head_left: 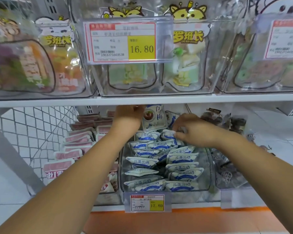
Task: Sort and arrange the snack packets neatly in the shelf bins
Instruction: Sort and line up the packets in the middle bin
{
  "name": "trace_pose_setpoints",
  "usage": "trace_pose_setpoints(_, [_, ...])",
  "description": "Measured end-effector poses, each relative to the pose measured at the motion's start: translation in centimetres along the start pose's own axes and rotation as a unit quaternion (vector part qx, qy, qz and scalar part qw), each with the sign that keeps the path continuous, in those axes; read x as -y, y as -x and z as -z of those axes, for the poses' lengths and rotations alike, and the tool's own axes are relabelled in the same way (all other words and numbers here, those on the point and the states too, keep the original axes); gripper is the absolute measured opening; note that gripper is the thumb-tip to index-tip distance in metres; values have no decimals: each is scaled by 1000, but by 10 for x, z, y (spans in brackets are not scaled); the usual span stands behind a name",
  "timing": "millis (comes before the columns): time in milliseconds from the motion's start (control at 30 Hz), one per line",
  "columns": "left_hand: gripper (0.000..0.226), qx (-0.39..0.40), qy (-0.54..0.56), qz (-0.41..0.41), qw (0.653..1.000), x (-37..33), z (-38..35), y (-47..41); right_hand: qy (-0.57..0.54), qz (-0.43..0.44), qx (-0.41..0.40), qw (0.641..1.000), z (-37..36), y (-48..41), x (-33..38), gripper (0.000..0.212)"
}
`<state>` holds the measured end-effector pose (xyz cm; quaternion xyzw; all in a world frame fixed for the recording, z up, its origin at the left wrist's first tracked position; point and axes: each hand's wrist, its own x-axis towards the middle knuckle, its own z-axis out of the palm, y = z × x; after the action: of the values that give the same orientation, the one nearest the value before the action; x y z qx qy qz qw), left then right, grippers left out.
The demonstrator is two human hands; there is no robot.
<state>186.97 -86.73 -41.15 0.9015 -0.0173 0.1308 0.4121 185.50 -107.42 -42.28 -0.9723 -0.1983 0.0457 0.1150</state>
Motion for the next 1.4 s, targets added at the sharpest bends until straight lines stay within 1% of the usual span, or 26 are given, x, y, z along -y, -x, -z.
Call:
trace_pose_setpoints(67, [30,41,-25,11,999,-8,-2,-8,6,8,4,1000,-5,-2,-4,19])
trace_pose_setpoints(133, [25,82,-101,-1,991,-13,-4,-13,35,-6,-4,999,-2,0,-6,10])
trace_pose_setpoints(233, [18,86,-168,-18,982,-11,-5,-17,121,9,5,993,7,4,-7,14])
trace_pose_setpoints(300, [22,96,-144,-3,985,-7,-5,-19,151,13,23,988,12,5,-6,20])
trace_pose_setpoints(333, [25,113,-122,-5,986,-4,-7,-17,162,19,30,986,11,3,-6,20])
trace_pose_setpoints(367, [24,148,-100,-12,984,-4,-10,-15,166,29,35,985,9,1,-5,19])
trace_pose_setpoints(433, [18,222,-97,-65,968,-1,-17,-12,139,44,44,988,4,-2,-3,15])
trace_pose_setpoints(467, [23,248,-108,-87,959,0,-19,-12,111,43,53,991,3,-3,-2,17])
trace_pose_setpoints(533, [31,282,-123,-92,947,2,-20,-13,27,9,52,998,5,-2,-4,23])
trace_pose_setpoints(567, [32,287,-124,-90,945,3,-19,-13,-16,-20,22,999,8,-1,-4,24])
trace_pose_setpoints(633, [31,299,-128,-88,941,3,-16,-13,-90,-64,-80,991,11,-2,-2,27])
trace_pose_setpoints(667, [29,307,-126,-88,939,2,-16,-13,-98,-70,-102,987,10,-4,0,30])
trace_pose_setpoints(700, [28,312,-119,-87,939,1,-15,-12,-84,-64,-93,990,8,-8,4,36])
trace_pose_setpoints(767, [28,304,-111,-86,942,2,-14,-11,-11,-26,-28,999,-1,-17,11,48])
trace_pose_setpoints(800, [33,299,-124,-82,943,2,-14,-8,22,-13,-8,1000,-3,-20,13,44])
trace_pose_setpoints(833, [40,301,-155,-80,938,3,-14,-4,40,-9,-8,999,-2,-20,13,34])
trace_pose_setpoints(900, [53,320,-258,-92,907,4,-13,4,44,-22,-16,999,8,-15,10,20])
trace_pose_setpoints(933, [54,338,-303,-107,884,5,-12,8,42,-34,-18,998,13,-13,8,18])
trace_pose_setpoints(967, [51,362,-332,-122,863,5,-11,11,45,-46,-19,998,17,-10,7,24])
trace_pose_setpoints(1033, [41,409,-340,-132,837,6,-5,12,72,-61,-10,996,20,-9,11,25])
trace_pose_setpoints(1100, [37,431,-335,-134,827,7,-2,8,111,-62,-4,992,15,-14,16,17])
trace_pose_setpoints(1133, [40,436,-334,-130,825,8,-3,6,134,-61,2,989,12,-16,18,13])
trace_pose_setpoints(1200, [49,428,-330,-111,834,10,-7,1,153,-56,4,987,12,-18,18,9])
trace_pose_setpoints(1267, [42,414,-322,-112,844,9,-13,-5,160,-43,-4,986,11,-14,14,10])
trace_pose_setpoints(1333, [26,390,-304,-120,861,7,-18,-14,177,-14,-2,984,8,-9,9,9])
trace_pose_setpoints(1400, [35,373,-294,-128,871,8,-24,-22,159,-2,15,987,8,-5,5,12])
